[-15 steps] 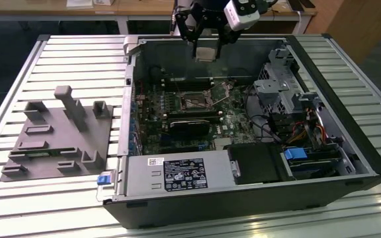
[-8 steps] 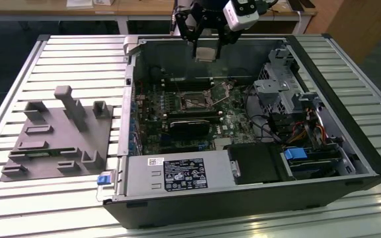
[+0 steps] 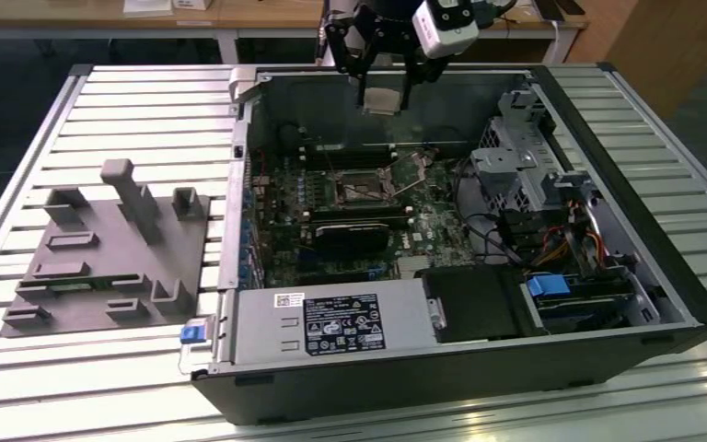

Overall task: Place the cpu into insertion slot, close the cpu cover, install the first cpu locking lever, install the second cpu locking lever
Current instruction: 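Place the cpu into insertion slot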

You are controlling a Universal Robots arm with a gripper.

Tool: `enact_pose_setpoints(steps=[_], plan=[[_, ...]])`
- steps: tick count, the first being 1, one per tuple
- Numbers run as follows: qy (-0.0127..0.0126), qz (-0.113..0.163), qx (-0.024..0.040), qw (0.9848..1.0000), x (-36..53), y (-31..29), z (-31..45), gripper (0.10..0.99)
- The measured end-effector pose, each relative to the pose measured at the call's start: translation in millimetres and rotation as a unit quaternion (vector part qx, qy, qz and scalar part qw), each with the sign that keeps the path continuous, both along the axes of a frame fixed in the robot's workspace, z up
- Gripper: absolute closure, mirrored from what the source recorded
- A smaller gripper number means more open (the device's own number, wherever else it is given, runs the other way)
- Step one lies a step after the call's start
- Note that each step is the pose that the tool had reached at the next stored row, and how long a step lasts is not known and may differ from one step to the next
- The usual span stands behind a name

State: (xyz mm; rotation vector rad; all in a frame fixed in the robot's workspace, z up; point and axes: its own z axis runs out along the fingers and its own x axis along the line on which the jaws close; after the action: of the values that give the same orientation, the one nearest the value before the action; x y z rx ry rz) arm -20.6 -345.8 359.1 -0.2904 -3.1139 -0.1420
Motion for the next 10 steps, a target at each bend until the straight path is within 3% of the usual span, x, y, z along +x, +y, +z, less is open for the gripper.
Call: enact_pose_setpoints(steps=[10], plan=[[0.0000,-0.019,-0.0001,0.9998,0.0,0.0,-0.4,0.545]])
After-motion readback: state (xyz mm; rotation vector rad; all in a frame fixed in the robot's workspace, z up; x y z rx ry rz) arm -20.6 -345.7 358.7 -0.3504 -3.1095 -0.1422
